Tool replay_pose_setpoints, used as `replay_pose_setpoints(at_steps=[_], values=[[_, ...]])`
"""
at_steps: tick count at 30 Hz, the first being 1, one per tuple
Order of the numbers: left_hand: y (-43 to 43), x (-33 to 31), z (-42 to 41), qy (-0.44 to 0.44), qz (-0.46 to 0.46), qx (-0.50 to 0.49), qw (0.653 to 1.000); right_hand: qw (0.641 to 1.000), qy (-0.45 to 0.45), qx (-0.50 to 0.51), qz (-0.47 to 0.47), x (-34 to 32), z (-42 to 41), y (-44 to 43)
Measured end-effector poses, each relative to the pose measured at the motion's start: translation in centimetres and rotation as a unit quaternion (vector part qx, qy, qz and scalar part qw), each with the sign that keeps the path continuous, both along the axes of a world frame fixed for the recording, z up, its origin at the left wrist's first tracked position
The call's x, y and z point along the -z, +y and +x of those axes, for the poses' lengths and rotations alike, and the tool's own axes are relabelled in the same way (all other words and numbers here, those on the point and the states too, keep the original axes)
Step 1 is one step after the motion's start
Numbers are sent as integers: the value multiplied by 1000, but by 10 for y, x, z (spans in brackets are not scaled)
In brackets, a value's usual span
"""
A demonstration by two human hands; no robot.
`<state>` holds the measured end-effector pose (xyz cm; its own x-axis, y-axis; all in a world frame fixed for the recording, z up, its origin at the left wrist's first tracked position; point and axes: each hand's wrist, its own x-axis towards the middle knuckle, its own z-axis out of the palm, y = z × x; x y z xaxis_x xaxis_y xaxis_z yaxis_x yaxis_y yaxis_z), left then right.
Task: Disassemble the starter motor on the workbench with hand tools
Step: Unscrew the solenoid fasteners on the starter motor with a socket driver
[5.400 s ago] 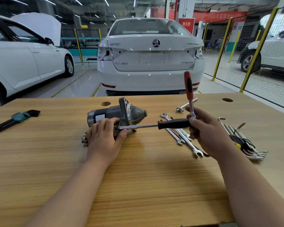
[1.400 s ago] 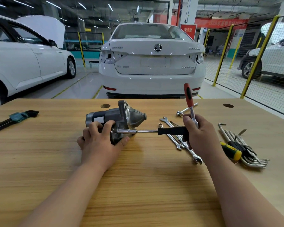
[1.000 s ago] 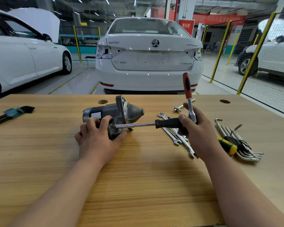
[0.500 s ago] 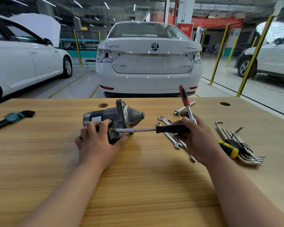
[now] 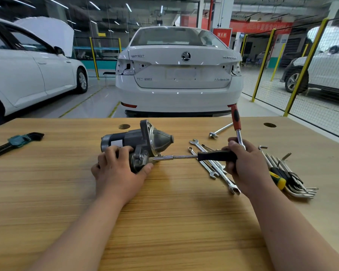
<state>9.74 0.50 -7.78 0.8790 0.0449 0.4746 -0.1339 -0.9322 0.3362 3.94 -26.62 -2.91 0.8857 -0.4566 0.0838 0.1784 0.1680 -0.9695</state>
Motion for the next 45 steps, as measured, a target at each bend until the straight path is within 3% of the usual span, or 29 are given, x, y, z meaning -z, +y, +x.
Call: replay_pose_setpoints(at_steps=[8,13,23,33,45], values=[[4,-1,-1,8,-30,21,999,999,37,5,17,8,6,6],[2,-5,-5,-52,-55,13,997,995,69,-11,69,8,8,9],[0,-7,-5,-113,-103,27,988,995,87,-12,55,13,15,9],[0,-7,-5,-118,-97,26,988,991,125,-19,41,16,25,3],[2,-10,-8,-99,-80,40,991,983,1,-49,-176,11,13,-3]])
